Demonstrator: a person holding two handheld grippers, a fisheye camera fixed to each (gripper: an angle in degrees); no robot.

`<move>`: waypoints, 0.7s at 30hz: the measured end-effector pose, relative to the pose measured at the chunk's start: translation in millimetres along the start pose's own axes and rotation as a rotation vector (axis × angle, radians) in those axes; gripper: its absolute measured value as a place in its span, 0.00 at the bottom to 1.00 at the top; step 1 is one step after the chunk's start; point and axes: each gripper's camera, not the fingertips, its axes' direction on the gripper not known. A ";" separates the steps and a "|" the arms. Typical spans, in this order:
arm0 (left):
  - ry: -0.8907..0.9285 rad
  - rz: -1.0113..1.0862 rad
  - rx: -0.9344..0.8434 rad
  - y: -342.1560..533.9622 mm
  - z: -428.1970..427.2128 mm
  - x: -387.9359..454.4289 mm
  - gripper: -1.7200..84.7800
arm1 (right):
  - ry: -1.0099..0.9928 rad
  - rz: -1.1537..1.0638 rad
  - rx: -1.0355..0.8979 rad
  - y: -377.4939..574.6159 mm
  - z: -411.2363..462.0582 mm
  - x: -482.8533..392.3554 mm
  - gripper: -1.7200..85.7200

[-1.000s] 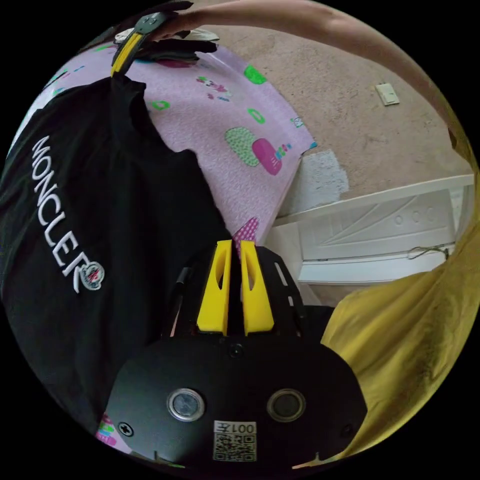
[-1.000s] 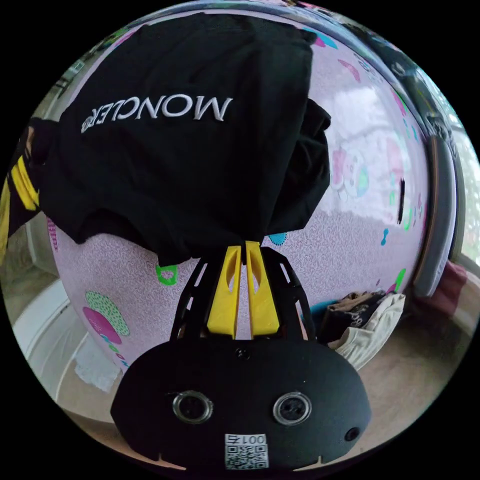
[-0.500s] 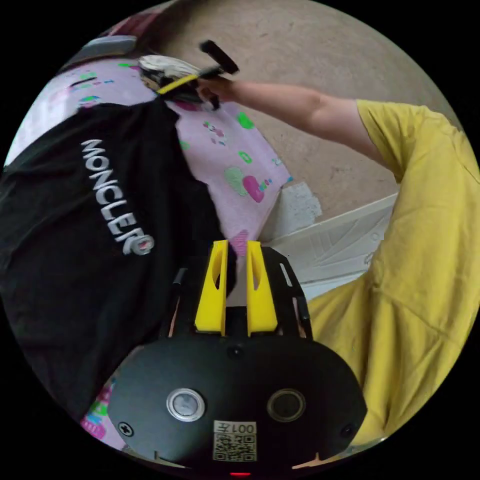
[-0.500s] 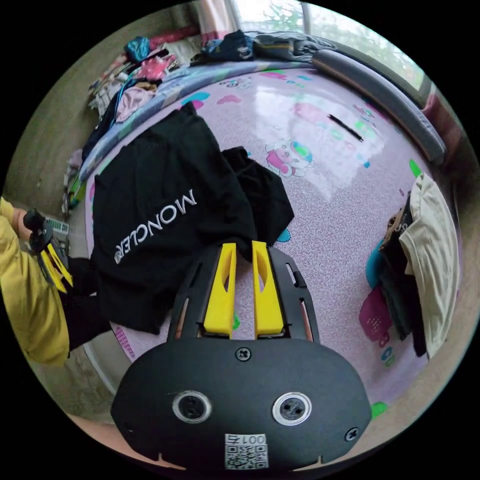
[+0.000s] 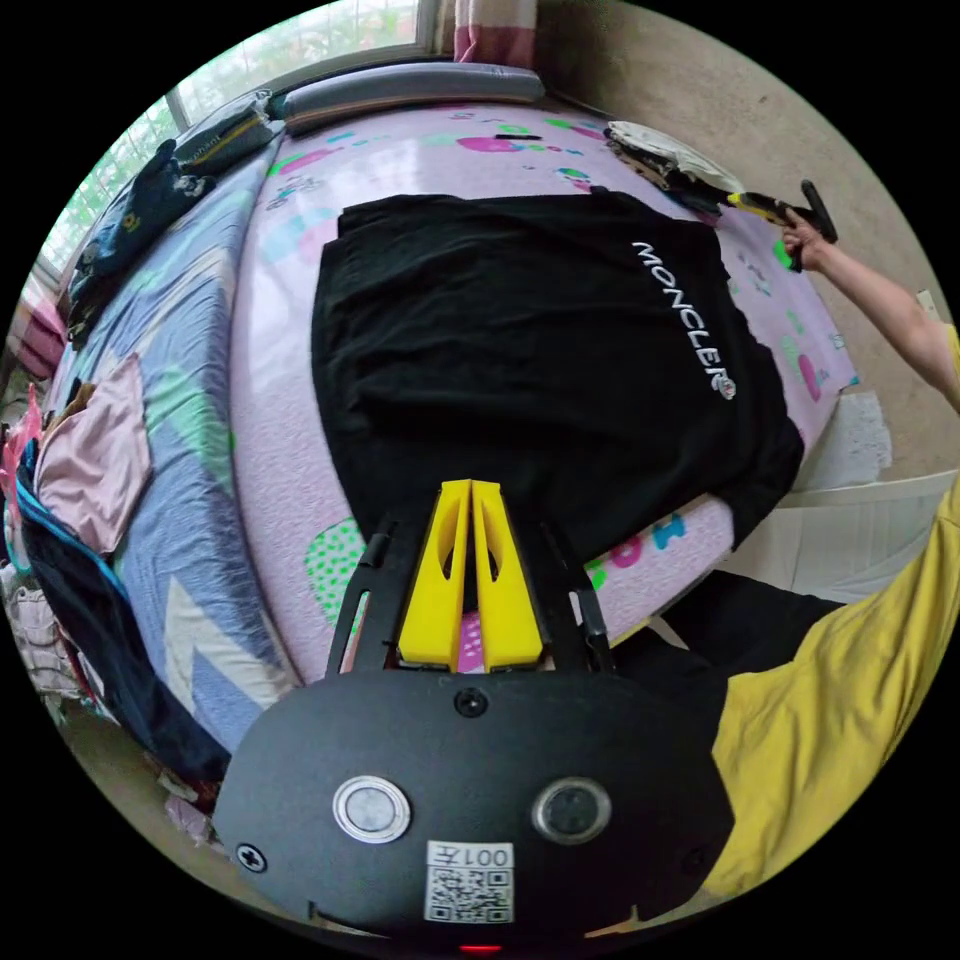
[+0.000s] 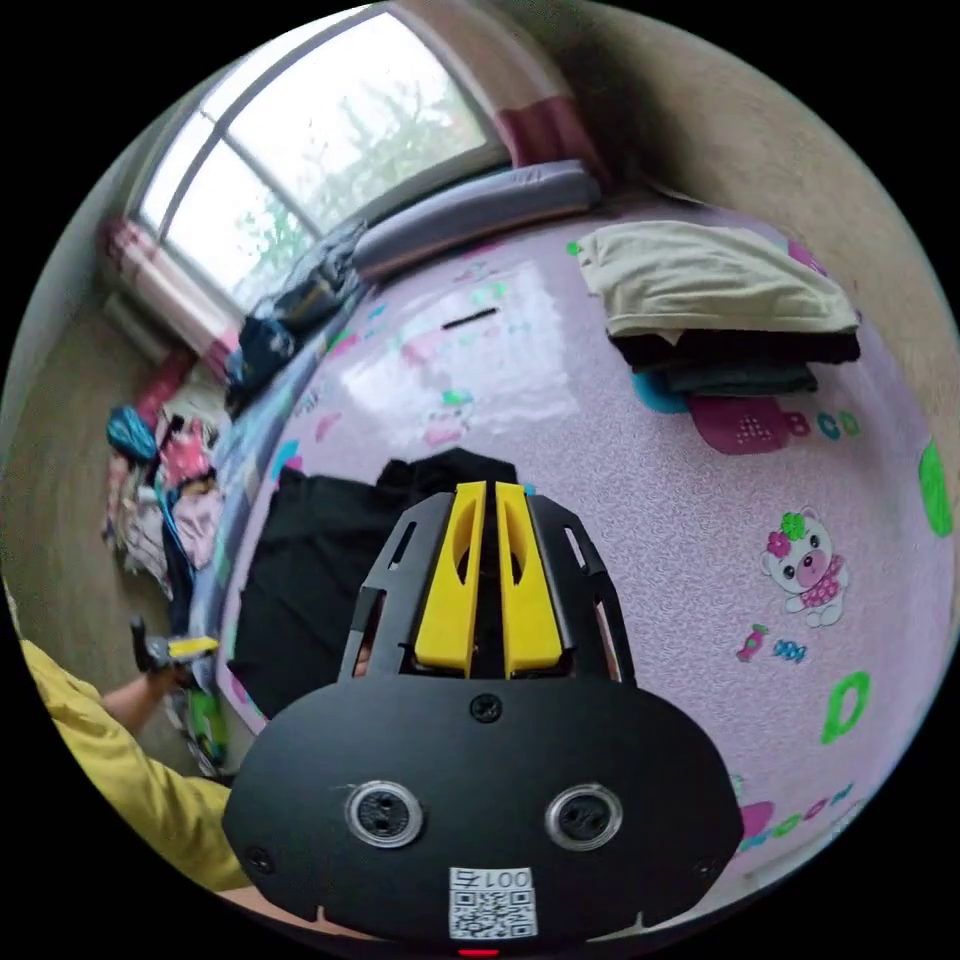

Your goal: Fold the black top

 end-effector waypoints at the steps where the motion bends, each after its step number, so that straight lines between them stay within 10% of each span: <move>1: -0.028 -0.010 0.002 7.5 3.3 -6.2 0.01 | -0.009 -0.011 0.005 -2.8 0.2 -6.5 0.04; 12: 0.045 -0.132 0.063 63.4 49.2 -38.5 0.08 | -0.182 -0.868 -0.343 -80.1 189.0 -322.0 0.07; 21: 0.155 -0.249 0.118 117.1 110.6 -54.1 0.08 | -0.095 -0.898 -0.610 -155.4 347.7 -461.3 0.11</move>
